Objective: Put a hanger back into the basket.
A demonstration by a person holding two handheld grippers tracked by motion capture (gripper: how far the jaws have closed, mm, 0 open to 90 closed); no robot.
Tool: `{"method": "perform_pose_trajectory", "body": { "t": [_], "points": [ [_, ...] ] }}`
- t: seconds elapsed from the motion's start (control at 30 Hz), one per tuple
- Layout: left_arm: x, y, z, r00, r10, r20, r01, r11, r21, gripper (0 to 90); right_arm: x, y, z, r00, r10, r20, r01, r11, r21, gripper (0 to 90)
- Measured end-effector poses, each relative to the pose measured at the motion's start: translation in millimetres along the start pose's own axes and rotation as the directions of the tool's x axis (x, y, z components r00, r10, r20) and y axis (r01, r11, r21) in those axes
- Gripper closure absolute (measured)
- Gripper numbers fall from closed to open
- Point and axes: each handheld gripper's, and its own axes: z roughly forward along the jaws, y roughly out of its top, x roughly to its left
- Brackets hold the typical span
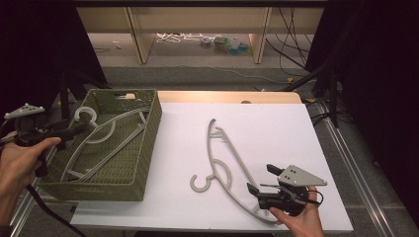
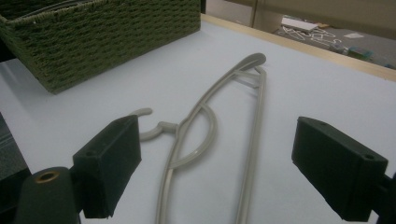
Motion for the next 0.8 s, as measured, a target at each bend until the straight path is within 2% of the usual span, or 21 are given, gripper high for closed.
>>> {"method": "perform_pose_trajectory", "body": {
  "t": [0.1, 0.2, 0.3, 0.37, 0.43, 0.47, 0.5, 0.53, 0.7, 0.77, 0.8],
  "points": [
    [-21.3, -0.5, -9.6, 0.9986, 0.014, 0.051, -0.012, 0.9989, -0.045, 31.9, 0.2, 0.0, 0.0, 1.0000, 0.000, -0.001, 0.000, 1.0000, 0.000, 16.5],
    [-44.1, -4.1, -14.5, 0.9940, 0.033, 0.104, -0.026, 0.9973, -0.069, 30.9, -0.3, 0.6, -1.2, 0.9999, -0.015, 0.009, 0.015, 0.9999, 0.001, 16.5],
    [-65.5, -9.3, -15.7, 0.9862, 0.050, 0.158, -0.037, 0.9957, -0.085, 28.9, -0.4, -0.1, 0.1, 0.9999, -0.013, 0.004, 0.013, 0.9999, -0.011, 16.4],
    [-78.7, -13.3, -15.0, 0.9803, 0.063, 0.187, -0.045, 0.9939, -0.101, 28.6, 0.7, -0.2, 0.1, 1.0000, 0.000, -0.005, 0.000, 1.0000, 0.000, 16.4],
    [-95.7, -18.7, -12.1, 0.9723, 0.076, 0.221, -0.054, 0.9930, -0.105, 26.5, 0.0, -0.3, 0.8, 0.9999, -0.012, 0.000, 0.012, 0.9999, -0.006, 16.5],
    [-103.7, -21.4, -10.3, 0.9665, 0.075, 0.245, -0.052, 0.9936, -0.101, 26.0, 0.7, -0.5, 1.0, 1.0000, -0.002, -0.008, 0.002, 1.0000, 0.001, 16.5],
    [-108.3, -22.8, -8.8, 0.9641, 0.095, 0.248, -0.069, 0.9913, -0.112, 26.0, 0.9, -0.7, 1.2, 1.0000, -0.003, -0.007, 0.003, 1.0000, 0.001, 16.5],
    [-116.8, -25.6, -6.2, 0.9565, 0.113, 0.269, -0.083, 0.9891, -0.122, 26.0, 0.9, -0.6, 1.3, 0.9999, -0.003, -0.011, 0.003, 1.0000, 0.004, 16.5],
    [-147.7, -38.7, 5.9, 0.9380, 0.167, 0.304, -0.131, 0.9822, -0.134, 24.0, 0.8, -1.1, 1.6, 0.9998, 0.004, -0.020, -0.004, 1.0000, 0.003, 16.5],
    [-158.4, -45.8, 12.2, 0.9228, 0.178, 0.341, -0.141, 0.9813, -0.131, 23.3, 0.0, -1.5, 1.8, 0.9998, 0.003, -0.019, -0.003, 1.0000, 0.001, 16.4],
    [-163.3, -49.4, 15.1, 0.9185, 0.182, 0.351, -0.144, 0.9808, -0.131, 23.2, -0.3, -1.8, 1.8, 0.9998, 0.006, -0.020, -0.006, 1.0000, 0.001, 16.5]
  ]
}}
